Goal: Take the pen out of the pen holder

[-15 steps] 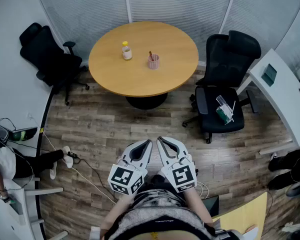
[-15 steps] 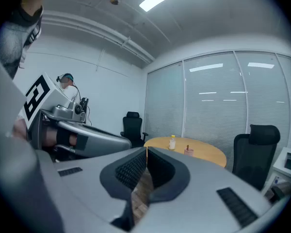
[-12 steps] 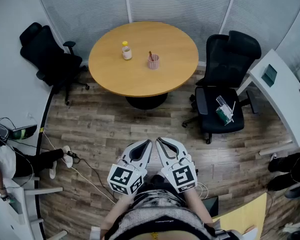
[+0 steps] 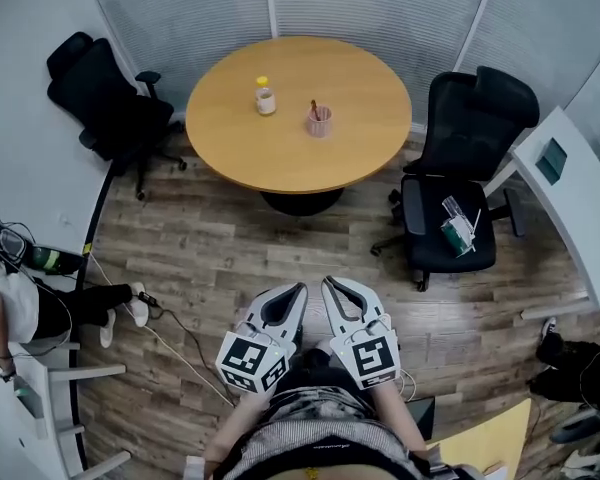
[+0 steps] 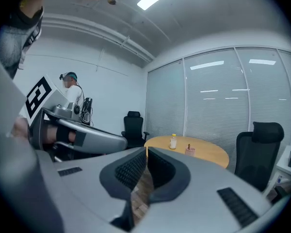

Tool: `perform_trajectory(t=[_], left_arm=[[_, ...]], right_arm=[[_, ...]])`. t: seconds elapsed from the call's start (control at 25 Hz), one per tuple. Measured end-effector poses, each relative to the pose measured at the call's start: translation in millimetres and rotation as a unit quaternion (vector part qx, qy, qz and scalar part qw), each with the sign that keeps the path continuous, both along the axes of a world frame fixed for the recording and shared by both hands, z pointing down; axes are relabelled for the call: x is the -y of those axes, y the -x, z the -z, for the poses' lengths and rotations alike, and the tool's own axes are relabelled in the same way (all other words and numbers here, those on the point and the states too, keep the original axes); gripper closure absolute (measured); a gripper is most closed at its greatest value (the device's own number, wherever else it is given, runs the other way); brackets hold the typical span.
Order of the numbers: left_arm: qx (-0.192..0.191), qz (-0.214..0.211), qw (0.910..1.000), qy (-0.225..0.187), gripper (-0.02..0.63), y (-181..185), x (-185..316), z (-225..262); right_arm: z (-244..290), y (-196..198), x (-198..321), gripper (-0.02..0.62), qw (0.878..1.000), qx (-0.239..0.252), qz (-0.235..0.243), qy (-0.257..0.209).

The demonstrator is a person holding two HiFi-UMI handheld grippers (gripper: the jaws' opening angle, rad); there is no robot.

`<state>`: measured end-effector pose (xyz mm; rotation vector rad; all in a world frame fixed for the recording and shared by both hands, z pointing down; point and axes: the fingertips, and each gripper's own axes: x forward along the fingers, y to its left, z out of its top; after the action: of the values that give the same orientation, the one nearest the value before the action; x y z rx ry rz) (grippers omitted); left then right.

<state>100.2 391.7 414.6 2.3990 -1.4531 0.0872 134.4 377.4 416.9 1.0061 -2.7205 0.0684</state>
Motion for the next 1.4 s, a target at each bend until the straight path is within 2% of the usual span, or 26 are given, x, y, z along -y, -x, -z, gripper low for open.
perform_trajectory(t=[0.24, 0.4, 0.52, 0.76, 1.0, 1.4], left_arm=[[-0.007, -0.013, 0.9999, 0.002, 0.603, 12.5, 35.5, -7.4], [-0.010, -0.039, 0.9992, -0.005, 0.603, 21.4, 74.4, -4.6], [-0.005, -0.060, 0.9981, -0.015, 0.603, 34.7, 105.2, 1.4], [-0.003, -0.082, 0.9965, -0.017, 0.603, 52.4, 152.7, -0.1], [0.006, -0.098, 0.9951, -0.008, 0.603, 74.7, 180.3, -5.8], [-0.009, -0.105, 0.9944, -0.005, 0.603, 110.2, 201.4, -15.1]], right_arm=[[-2.9, 15.6, 30.4, 0.569, 1.000, 0.021, -0.007, 0.014], [-3.5, 29.0, 66.7, 0.569, 1.000, 0.007, -0.014, -0.008], [4.4, 45.4, 95.9, 0.569, 0.999, 0.020, -0.040, -0.006], [3.5, 66.2, 142.3, 0.569, 0.998, 0.015, -0.051, -0.014], [0.0, 91.8, 173.3, 0.569, 0.998, 0.004, -0.064, -0.009], [-11.9, 127.4, 199.2, 0.569, 0.998, -0.012, -0.065, -0.009]])
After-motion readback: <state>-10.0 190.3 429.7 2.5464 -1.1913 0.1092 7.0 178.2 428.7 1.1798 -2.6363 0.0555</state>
